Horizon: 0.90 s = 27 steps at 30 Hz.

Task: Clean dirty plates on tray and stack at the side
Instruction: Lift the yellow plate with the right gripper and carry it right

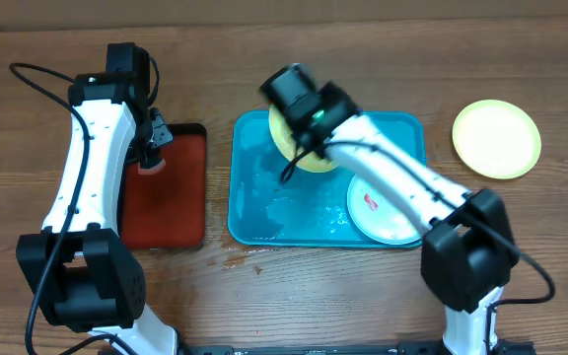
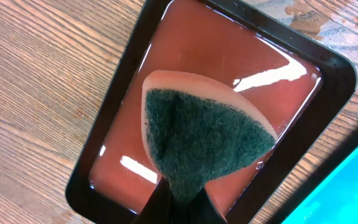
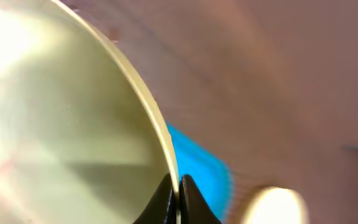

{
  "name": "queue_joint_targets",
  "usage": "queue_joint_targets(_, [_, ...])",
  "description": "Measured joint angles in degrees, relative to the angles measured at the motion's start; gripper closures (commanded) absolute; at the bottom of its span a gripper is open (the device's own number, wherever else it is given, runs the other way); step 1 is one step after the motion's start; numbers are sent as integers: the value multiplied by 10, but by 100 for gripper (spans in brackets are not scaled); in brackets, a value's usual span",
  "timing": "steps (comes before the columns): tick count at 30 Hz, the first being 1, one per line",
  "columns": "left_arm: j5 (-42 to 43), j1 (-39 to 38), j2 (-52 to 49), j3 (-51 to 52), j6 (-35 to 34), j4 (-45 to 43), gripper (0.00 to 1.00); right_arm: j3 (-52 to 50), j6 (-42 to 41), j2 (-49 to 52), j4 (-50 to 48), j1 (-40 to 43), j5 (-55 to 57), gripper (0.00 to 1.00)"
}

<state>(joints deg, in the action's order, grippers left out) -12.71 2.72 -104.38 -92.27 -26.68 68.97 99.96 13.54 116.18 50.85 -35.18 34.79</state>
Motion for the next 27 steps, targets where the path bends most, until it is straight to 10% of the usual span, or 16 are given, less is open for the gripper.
queue_joint_targets(10, [0,0,0,0,0,0,96,0,-23,-37,68,341,-440,96])
queue_joint_targets(27, [0,0,0,0,0,-13,96,-103,-105,-37,-21,696,-498,96])
